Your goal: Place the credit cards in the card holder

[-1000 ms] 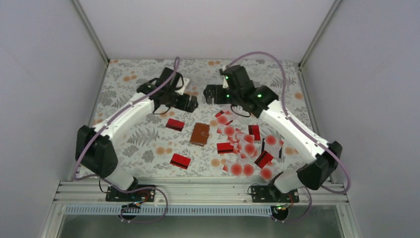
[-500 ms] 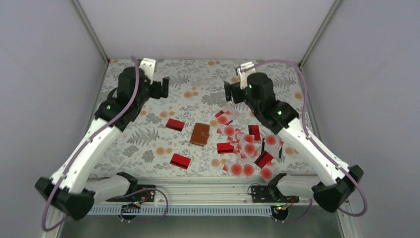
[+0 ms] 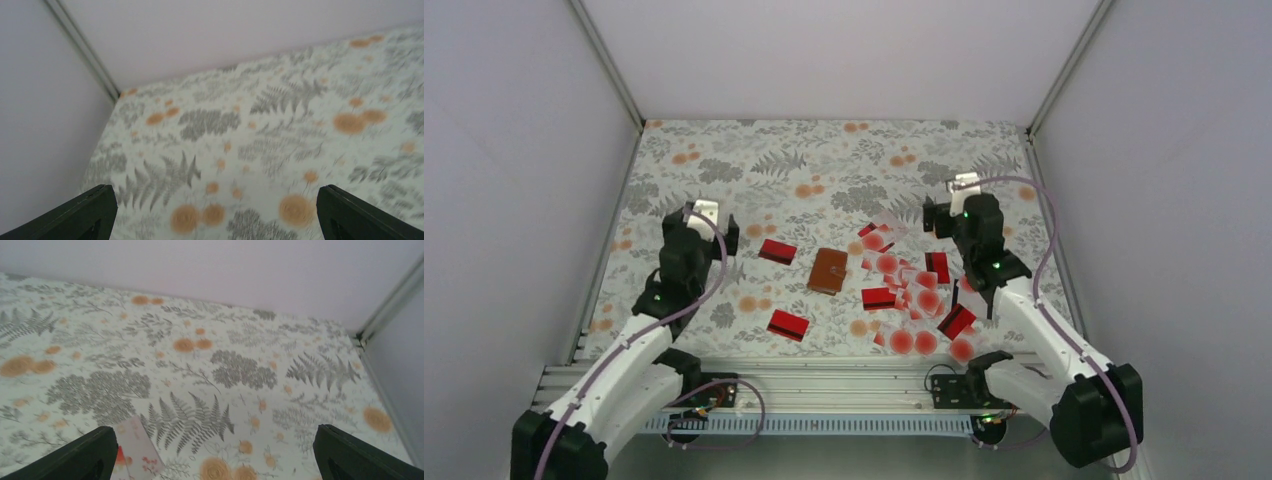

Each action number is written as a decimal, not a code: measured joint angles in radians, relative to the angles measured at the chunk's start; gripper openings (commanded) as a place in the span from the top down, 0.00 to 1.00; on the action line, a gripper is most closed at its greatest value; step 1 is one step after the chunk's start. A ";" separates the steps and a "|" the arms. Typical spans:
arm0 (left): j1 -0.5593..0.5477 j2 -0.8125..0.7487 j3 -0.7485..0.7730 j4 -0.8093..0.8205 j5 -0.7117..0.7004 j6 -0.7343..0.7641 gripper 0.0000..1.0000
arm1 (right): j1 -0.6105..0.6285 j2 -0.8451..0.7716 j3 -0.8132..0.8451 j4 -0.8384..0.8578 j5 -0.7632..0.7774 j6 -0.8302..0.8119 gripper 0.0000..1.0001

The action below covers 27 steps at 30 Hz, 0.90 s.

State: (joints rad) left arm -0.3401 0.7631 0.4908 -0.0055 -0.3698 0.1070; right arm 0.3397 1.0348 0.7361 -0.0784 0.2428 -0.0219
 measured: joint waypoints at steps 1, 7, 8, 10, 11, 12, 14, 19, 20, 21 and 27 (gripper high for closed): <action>0.022 -0.006 -0.054 0.042 0.012 0.006 0.00 | -0.019 -0.009 -0.043 0.031 -0.008 0.003 0.01; 0.170 0.058 -0.275 0.313 0.110 0.016 0.00 | -0.176 -0.021 -0.277 0.293 -0.107 0.013 0.01; 0.201 0.089 -0.292 0.362 0.127 0.013 0.00 | -0.193 -0.008 -0.299 0.337 -0.120 0.013 0.01; 0.255 0.166 -0.301 0.456 0.162 0.011 0.02 | -0.221 0.032 -0.346 0.449 -0.143 0.011 0.01; 0.283 0.219 -0.300 0.520 0.177 0.006 0.03 | -0.231 0.057 -0.367 0.505 -0.150 0.010 0.01; 0.308 0.277 -0.296 0.580 0.192 0.000 0.03 | -0.241 0.088 -0.387 0.558 -0.159 0.009 0.01; 0.348 0.388 -0.291 0.684 0.217 -0.019 0.05 | -0.253 0.161 -0.408 0.645 -0.174 0.005 0.01; 0.406 0.614 -0.275 0.891 0.290 -0.049 0.08 | -0.294 0.326 -0.431 0.854 -0.237 0.002 0.01; 0.411 0.650 -0.264 0.925 0.306 -0.051 0.08 | -0.298 0.349 -0.428 0.883 -0.252 -0.001 0.01; 0.412 0.680 -0.250 0.950 0.324 -0.051 0.07 | -0.300 0.373 -0.424 0.916 -0.269 -0.006 0.01; 0.406 0.774 -0.258 1.138 0.399 -0.036 0.00 | -0.353 0.475 -0.406 1.038 -0.370 -0.004 0.01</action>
State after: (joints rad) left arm 0.0662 1.5372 0.2329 1.1324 0.0292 0.0711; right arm -0.0132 1.5093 0.3305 0.9600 -0.1272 -0.0261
